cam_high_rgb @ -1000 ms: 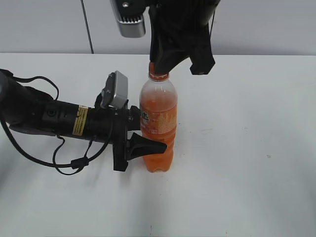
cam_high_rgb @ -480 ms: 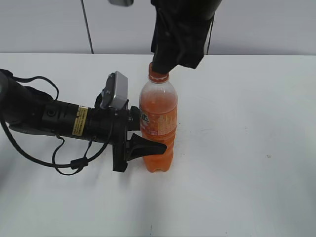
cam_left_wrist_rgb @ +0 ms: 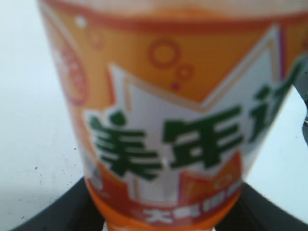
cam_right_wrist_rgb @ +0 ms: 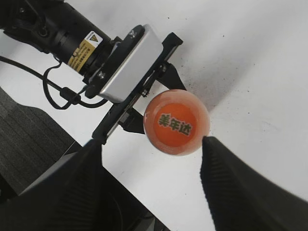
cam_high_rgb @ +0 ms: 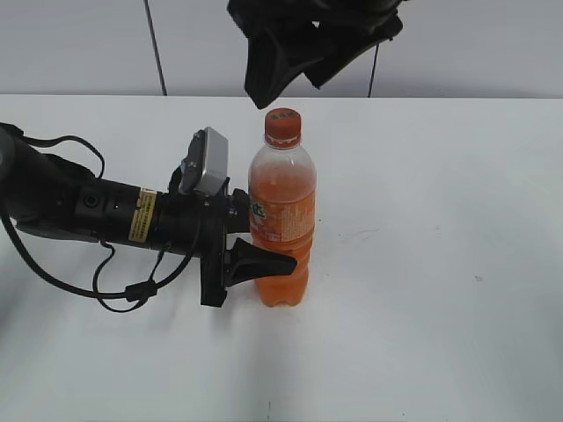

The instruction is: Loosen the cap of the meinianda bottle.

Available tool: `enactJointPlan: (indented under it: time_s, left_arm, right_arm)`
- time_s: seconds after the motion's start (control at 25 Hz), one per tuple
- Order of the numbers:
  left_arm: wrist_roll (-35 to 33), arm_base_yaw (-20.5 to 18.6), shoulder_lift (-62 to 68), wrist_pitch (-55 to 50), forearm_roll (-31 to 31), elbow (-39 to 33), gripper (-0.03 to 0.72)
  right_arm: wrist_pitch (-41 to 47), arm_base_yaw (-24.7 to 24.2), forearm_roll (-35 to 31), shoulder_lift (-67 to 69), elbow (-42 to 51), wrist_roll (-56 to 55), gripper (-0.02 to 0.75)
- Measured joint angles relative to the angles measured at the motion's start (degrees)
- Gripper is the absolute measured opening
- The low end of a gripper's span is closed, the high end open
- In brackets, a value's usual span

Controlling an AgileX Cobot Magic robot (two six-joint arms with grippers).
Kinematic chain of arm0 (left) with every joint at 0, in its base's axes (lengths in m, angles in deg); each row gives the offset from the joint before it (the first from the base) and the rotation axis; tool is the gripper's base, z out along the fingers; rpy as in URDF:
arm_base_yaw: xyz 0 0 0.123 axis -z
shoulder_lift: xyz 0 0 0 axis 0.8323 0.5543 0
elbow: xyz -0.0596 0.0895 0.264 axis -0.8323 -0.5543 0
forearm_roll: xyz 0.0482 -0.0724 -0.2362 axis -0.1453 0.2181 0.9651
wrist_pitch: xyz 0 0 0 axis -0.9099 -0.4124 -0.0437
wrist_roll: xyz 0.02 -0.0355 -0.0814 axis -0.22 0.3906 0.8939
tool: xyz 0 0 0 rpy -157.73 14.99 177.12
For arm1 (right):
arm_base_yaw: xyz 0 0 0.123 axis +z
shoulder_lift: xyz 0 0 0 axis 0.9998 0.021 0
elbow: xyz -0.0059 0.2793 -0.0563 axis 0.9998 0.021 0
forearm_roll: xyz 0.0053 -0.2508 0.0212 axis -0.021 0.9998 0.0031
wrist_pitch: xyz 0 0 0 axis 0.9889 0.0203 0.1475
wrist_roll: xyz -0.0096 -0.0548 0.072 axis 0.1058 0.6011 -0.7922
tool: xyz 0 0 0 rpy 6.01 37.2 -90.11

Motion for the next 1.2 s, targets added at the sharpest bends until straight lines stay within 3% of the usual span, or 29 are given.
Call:
enactJointPlan:
  time_s: [0.36,1.2]
  left_arm:
    - [-0.1,0.0,0.0,0.0,-0.1,0.0,0.38]
    - [-0.2,0.0,0.0,0.1,-0.1,0.0,0.38]
  right_arm:
    - [0.1,0.0,0.8,4.0,0.0,-6.3,0.482]
    - [-0.3,0.0,2.3,6.7,0.0,-7.5,0.427]
